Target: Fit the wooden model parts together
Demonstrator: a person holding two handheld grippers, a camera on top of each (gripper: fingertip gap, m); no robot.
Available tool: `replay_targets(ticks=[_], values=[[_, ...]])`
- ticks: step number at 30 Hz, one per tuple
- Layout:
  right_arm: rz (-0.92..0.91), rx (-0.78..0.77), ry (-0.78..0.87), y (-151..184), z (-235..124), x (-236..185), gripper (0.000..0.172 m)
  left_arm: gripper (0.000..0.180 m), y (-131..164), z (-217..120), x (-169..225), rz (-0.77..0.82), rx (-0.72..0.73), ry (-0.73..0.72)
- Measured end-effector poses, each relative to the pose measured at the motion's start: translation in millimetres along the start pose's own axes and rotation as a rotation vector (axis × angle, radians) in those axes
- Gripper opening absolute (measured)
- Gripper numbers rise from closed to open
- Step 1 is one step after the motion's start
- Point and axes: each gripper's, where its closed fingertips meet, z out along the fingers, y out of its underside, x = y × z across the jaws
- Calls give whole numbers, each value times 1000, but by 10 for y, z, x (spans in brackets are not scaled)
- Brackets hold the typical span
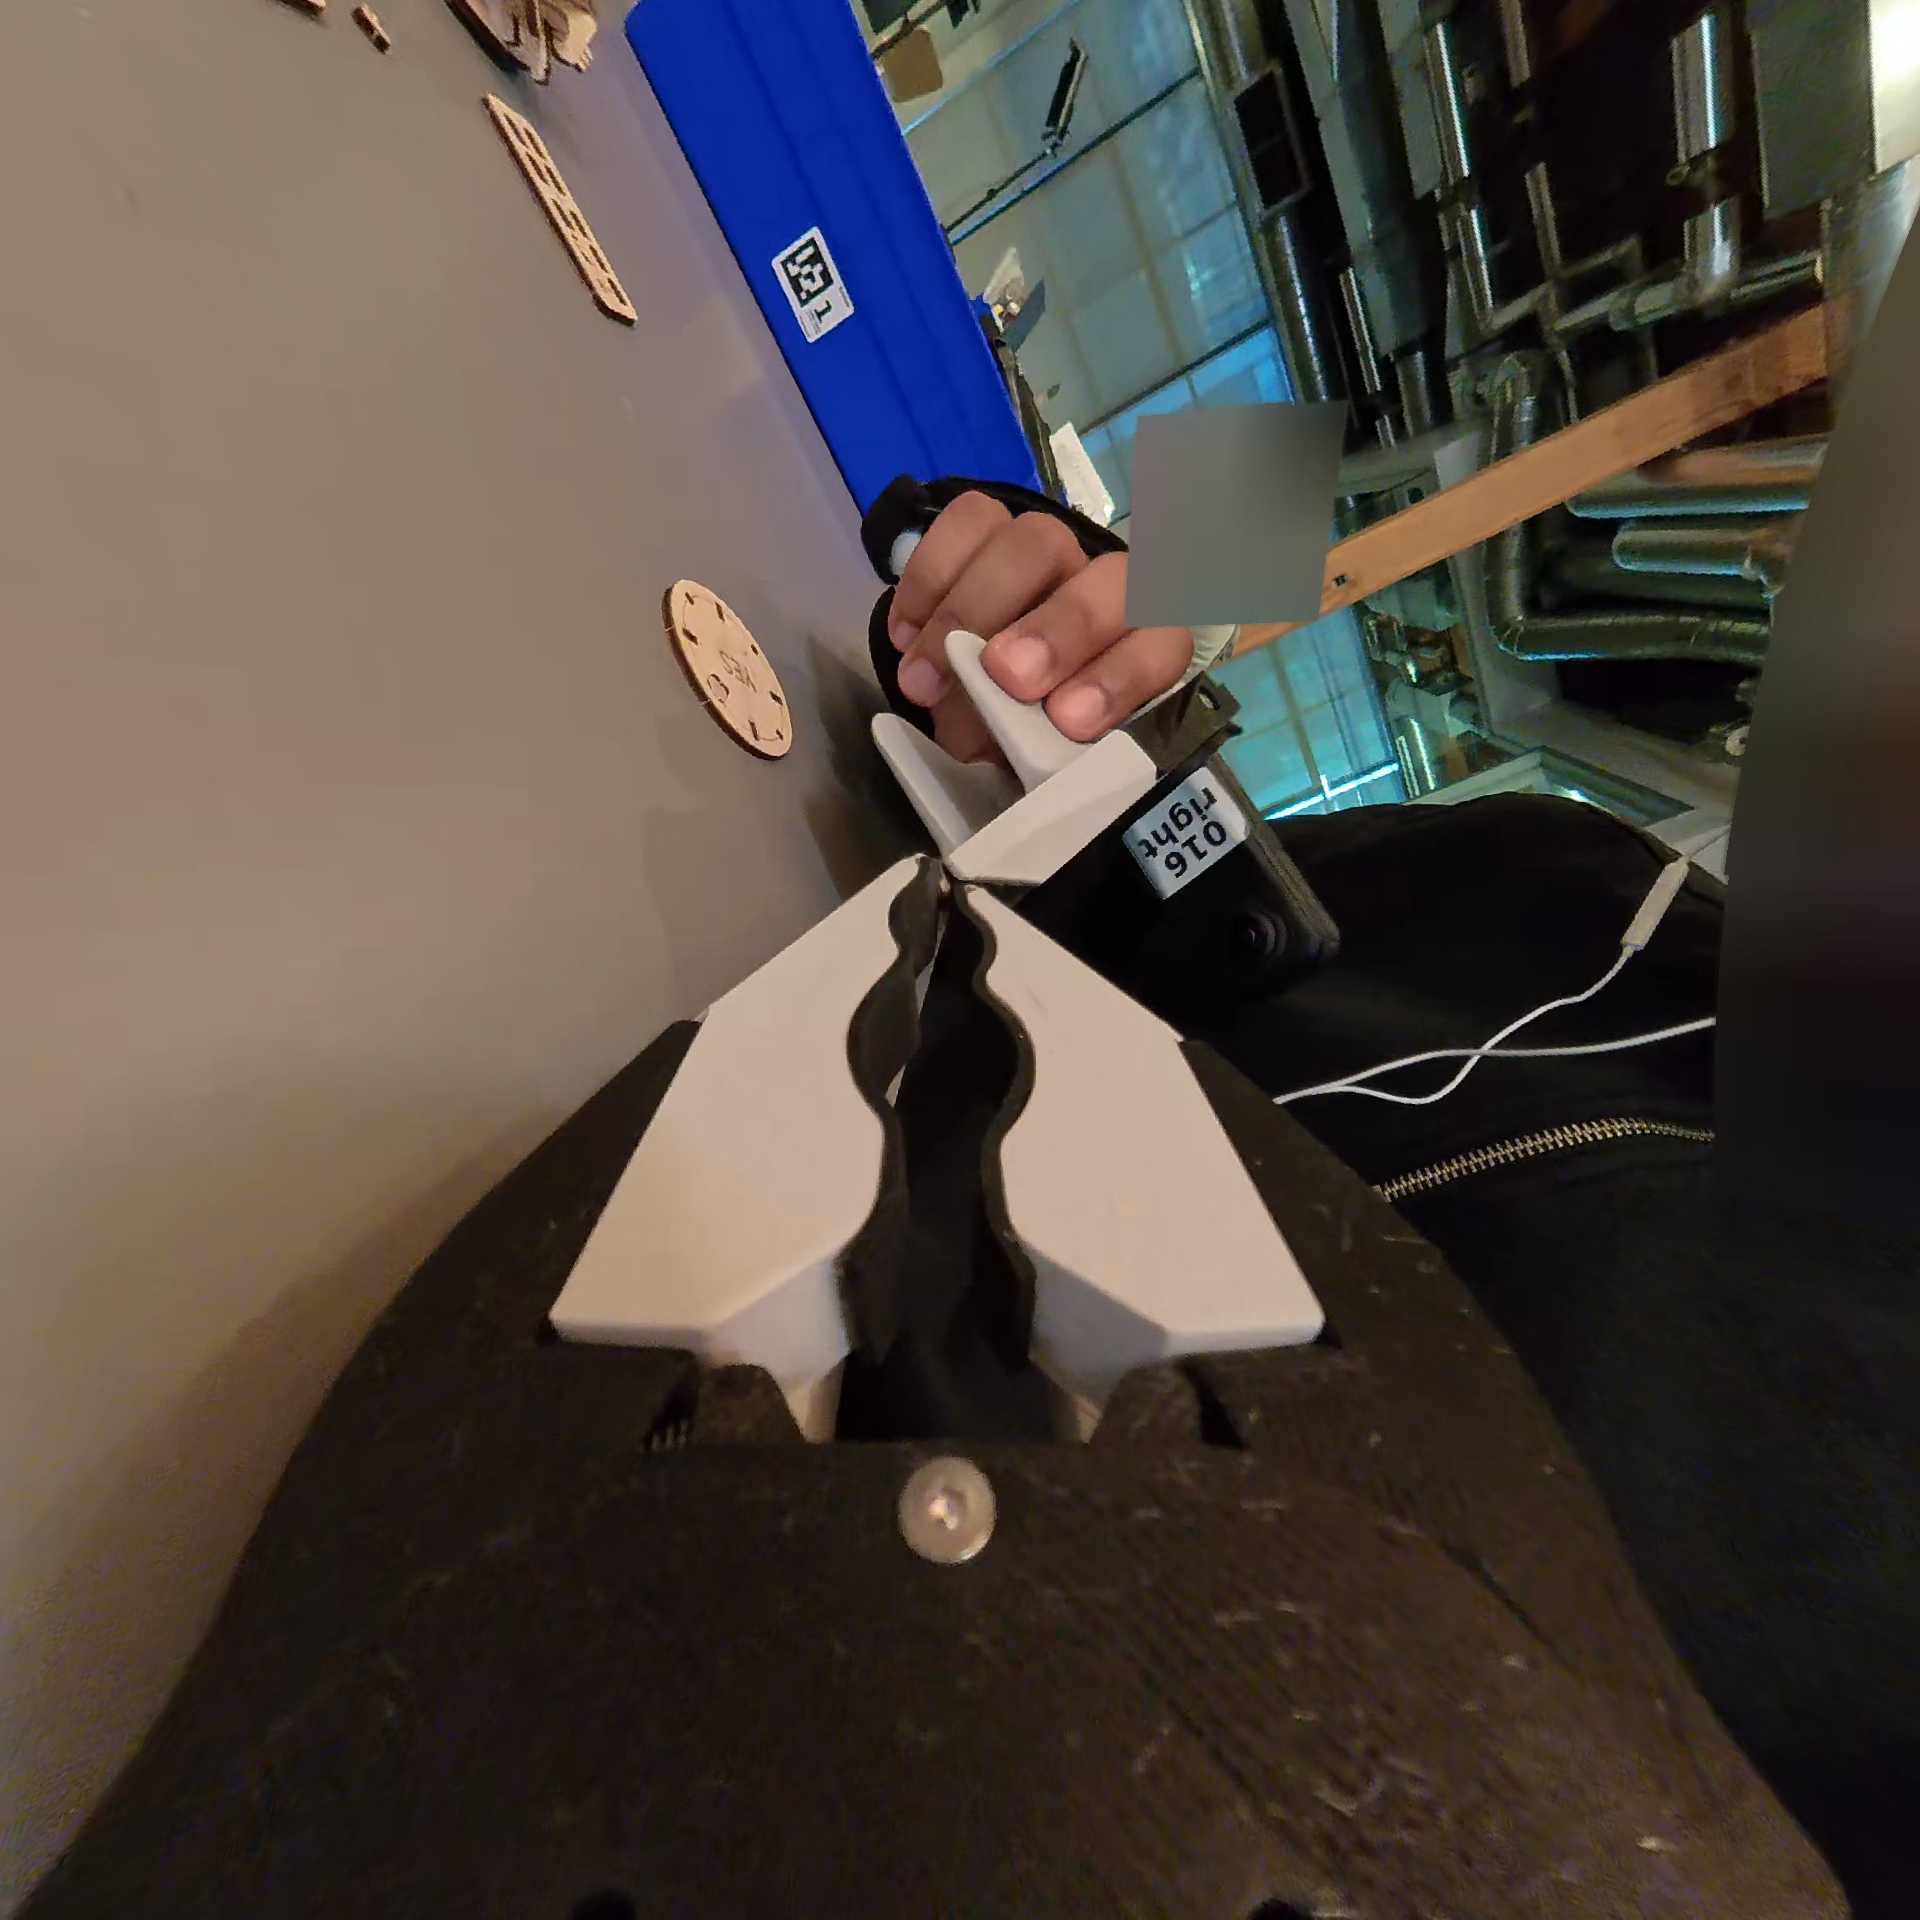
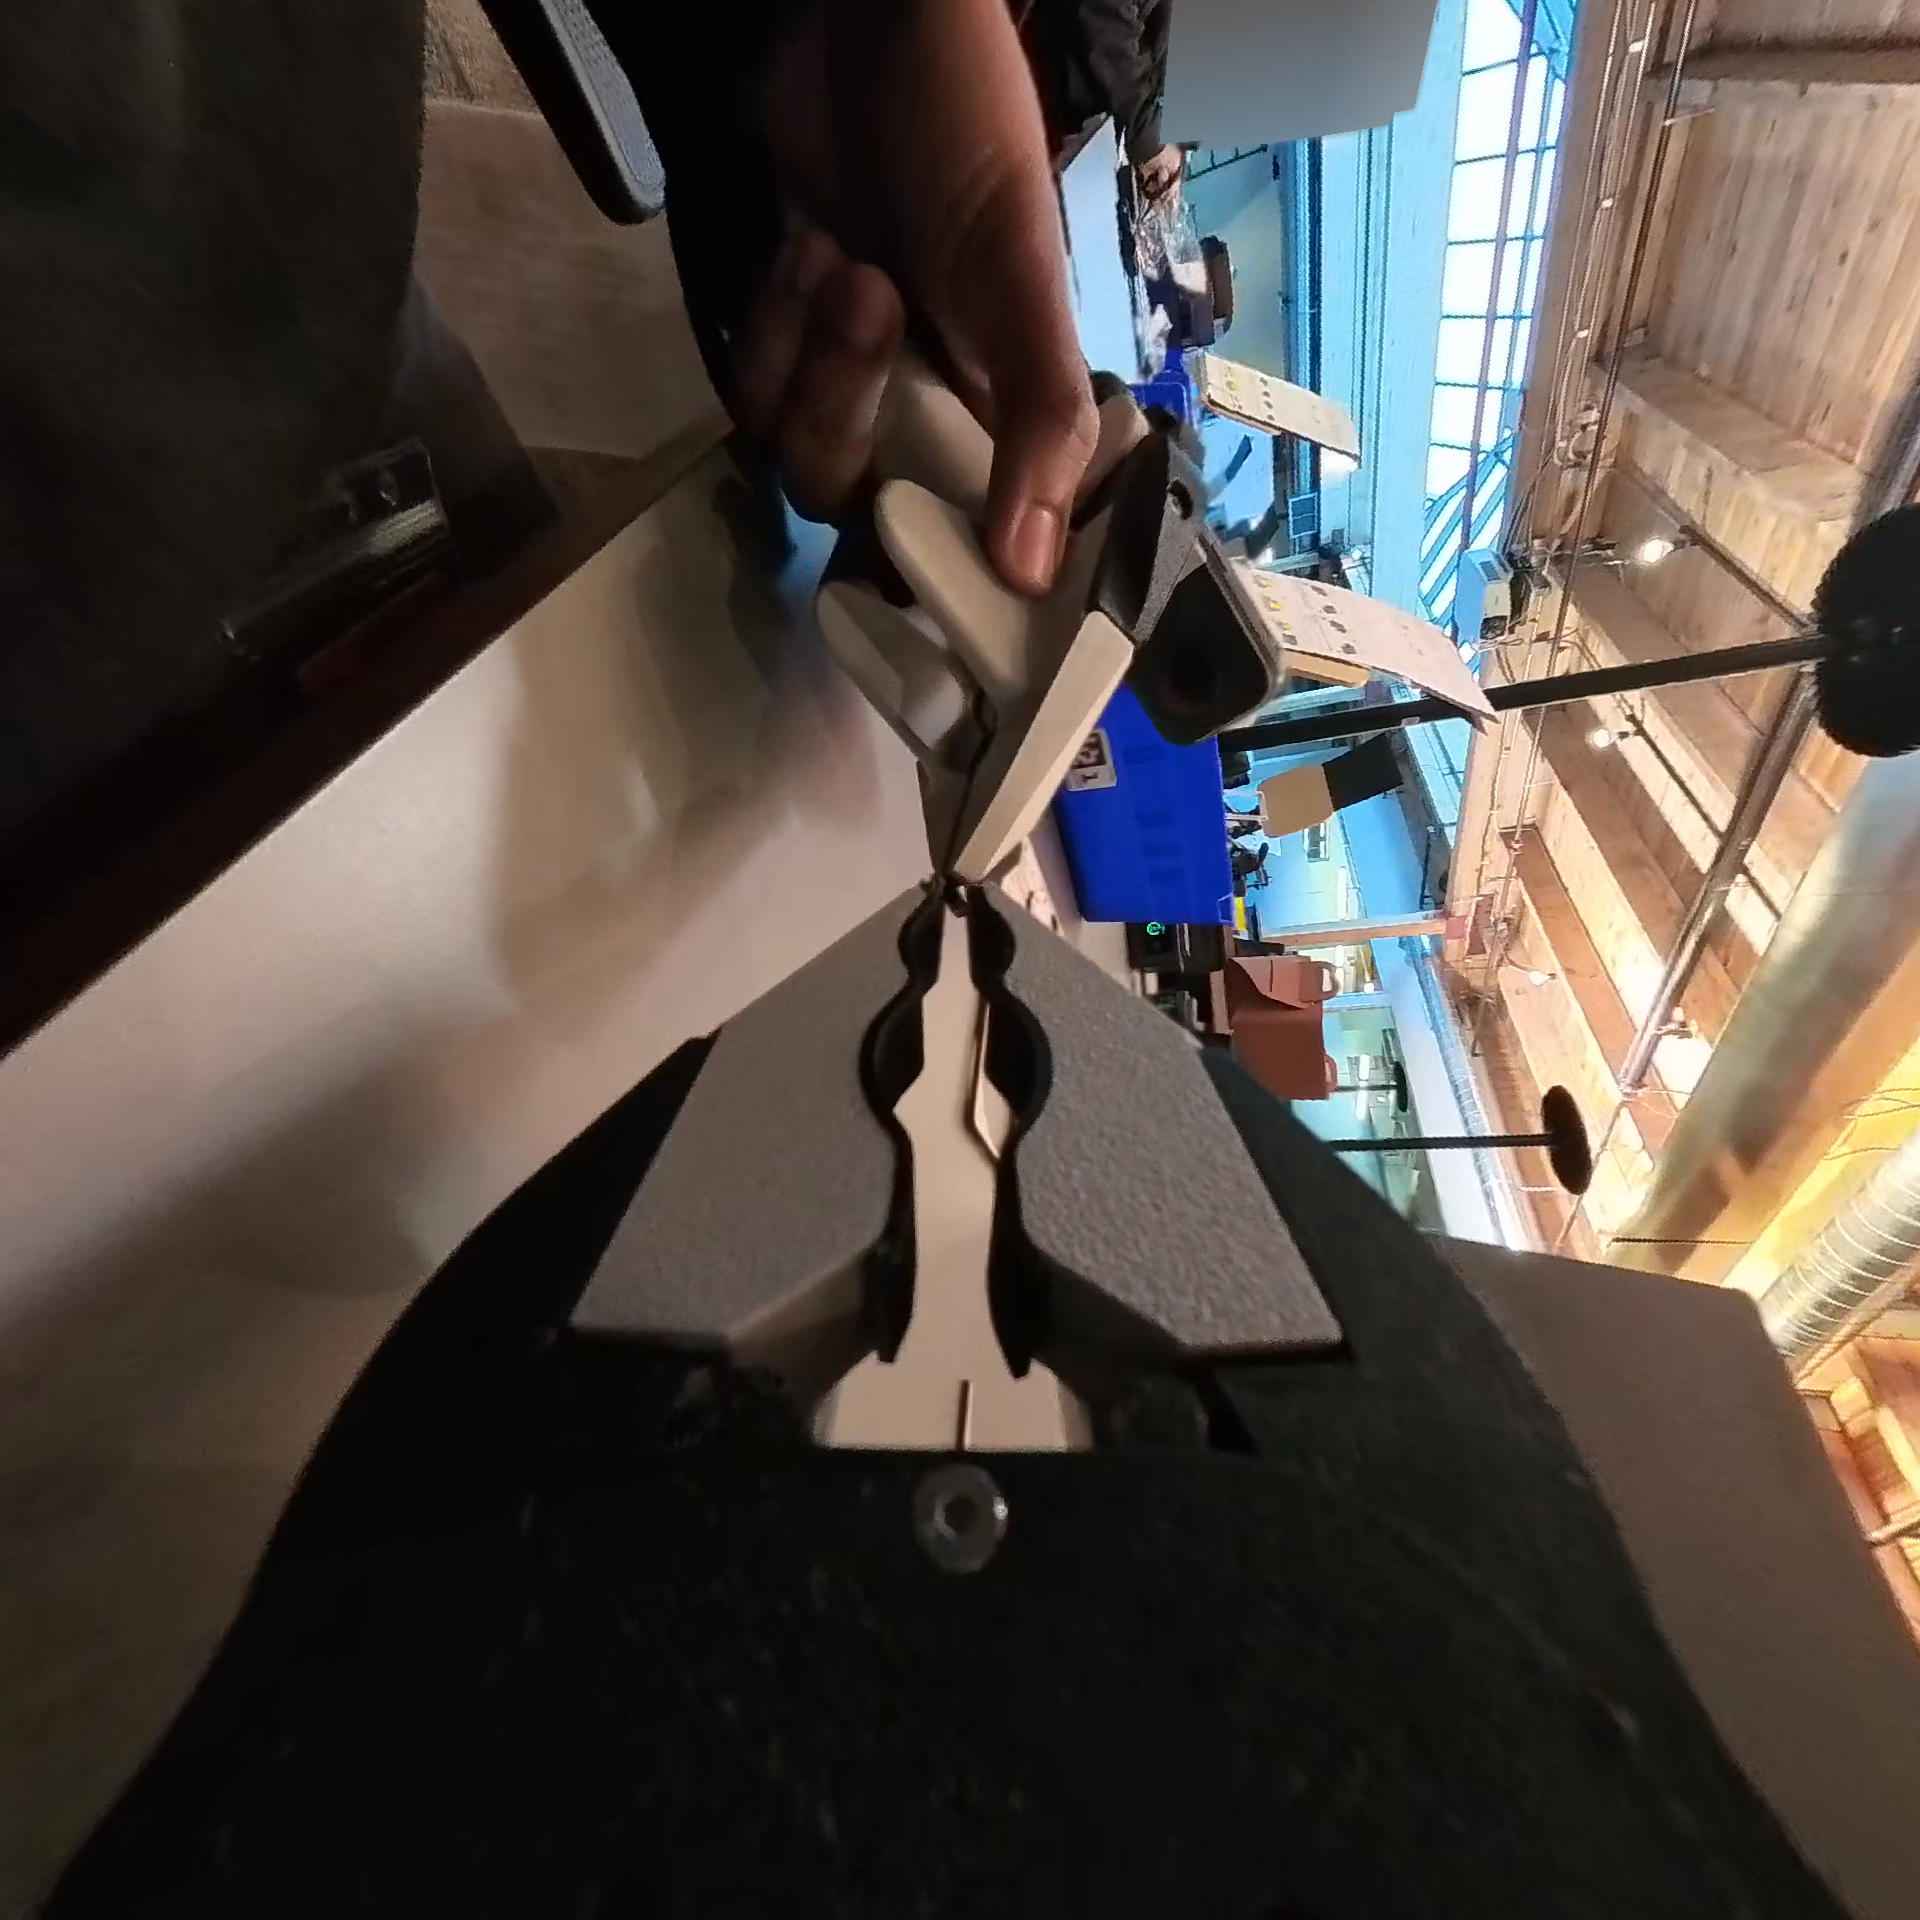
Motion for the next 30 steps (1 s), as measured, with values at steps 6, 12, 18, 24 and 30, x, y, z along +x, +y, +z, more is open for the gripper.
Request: replay_targets(ticks=[6,12,18,24,30], values=[[305,58,-37,5,-34,137,1,6,-52,-26,92,71,45,39],[738,194,-177,-47,-109,264,0,8,-118,-41,217,209,103,53],[1005,292,-306,-73,-162,312,1,7,-95,-8,229,261,87,33],[979,276,-314,-84,-141,267,1,1,-109,26,259,213,116,91],[927,271,-294,-70,-148,266,1,2,-105,44,234,175,107,89]])
